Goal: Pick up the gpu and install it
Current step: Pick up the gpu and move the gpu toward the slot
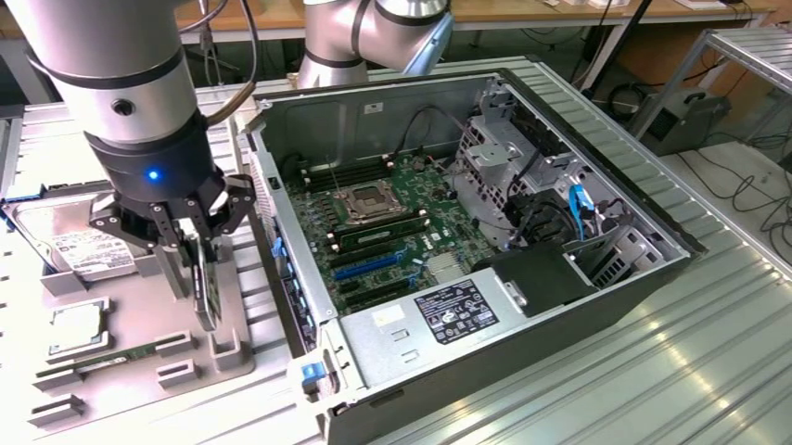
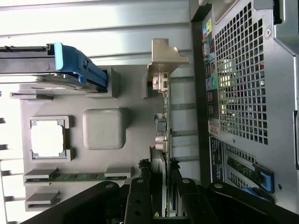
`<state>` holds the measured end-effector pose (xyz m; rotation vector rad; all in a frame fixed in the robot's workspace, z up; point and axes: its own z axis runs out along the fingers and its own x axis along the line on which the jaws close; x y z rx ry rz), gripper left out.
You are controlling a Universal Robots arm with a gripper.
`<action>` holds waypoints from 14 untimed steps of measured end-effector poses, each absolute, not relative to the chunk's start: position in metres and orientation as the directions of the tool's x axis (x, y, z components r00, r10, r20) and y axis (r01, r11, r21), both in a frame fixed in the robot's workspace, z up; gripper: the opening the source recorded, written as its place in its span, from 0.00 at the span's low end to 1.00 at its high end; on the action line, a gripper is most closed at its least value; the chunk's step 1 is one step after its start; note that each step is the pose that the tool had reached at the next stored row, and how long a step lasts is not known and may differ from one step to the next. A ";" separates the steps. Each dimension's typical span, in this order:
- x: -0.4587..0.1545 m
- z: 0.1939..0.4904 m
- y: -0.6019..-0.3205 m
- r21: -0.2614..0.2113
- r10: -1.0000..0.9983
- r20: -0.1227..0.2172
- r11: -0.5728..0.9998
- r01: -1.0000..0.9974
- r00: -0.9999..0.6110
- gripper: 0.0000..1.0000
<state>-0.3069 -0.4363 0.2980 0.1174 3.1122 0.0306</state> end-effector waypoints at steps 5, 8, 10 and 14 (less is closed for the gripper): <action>-0.307 0.300 -0.436 0.021 0.076 -0.026 0.997 0.075 -0.997 0.26; -0.307 0.306 -0.436 0.021 0.076 -0.026 0.997 0.075 -0.997 0.26; -0.307 0.313 -0.436 0.021 0.076 -0.026 0.997 0.075 -0.997 0.26; -0.307 0.323 -0.436 0.020 0.076 -0.026 0.997 0.075 -0.997 0.26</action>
